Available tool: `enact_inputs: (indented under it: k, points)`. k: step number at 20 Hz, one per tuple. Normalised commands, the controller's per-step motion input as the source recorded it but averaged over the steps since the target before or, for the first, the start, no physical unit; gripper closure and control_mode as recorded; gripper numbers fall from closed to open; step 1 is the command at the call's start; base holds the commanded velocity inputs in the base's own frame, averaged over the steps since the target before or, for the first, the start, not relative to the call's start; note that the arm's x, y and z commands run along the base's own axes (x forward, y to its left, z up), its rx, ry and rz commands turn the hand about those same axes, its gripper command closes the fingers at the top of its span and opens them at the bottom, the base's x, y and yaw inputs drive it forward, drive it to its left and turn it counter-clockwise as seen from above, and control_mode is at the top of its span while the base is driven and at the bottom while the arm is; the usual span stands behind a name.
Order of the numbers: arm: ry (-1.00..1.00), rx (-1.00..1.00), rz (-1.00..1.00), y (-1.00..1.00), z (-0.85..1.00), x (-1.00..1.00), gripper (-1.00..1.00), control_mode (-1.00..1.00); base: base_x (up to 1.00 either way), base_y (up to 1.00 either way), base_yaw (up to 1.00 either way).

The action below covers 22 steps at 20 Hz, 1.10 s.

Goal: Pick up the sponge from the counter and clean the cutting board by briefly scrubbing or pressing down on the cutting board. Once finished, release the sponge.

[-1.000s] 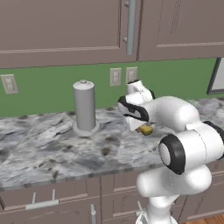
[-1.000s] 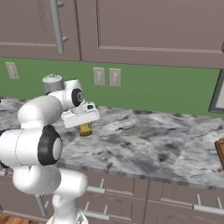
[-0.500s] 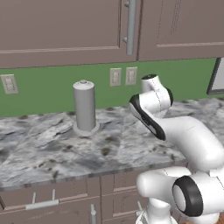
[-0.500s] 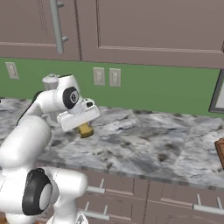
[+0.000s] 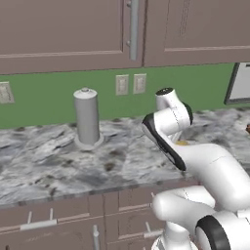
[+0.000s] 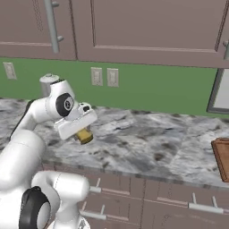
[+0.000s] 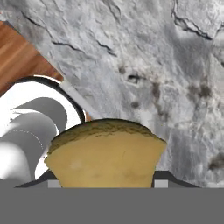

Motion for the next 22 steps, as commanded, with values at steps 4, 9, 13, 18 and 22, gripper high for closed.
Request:
enact_inputs:
  k: [4,9,13,18,22]
  points:
    - [0.0,0.0,0.0,0.0,0.0,0.0,1.0,1.0,-0.44,-1.0,0.03]
    - [0.0,0.0,0.0,0.0,0.0,0.0,1.0,1.0,-0.09,-1.0,0.11]
    - [0.0,0.0,0.0,0.0,0.0,0.0,1.0,1.0,0.0,-1.0,0.13]
    - [0.0,0.0,0.0,0.0,0.0,0.0,1.0,1.0,0.03,-1.0,0.09]
    - [0.0,0.0,0.0,0.0,0.0,0.0,1.0,1.0,0.28,-0.95,-0.03]
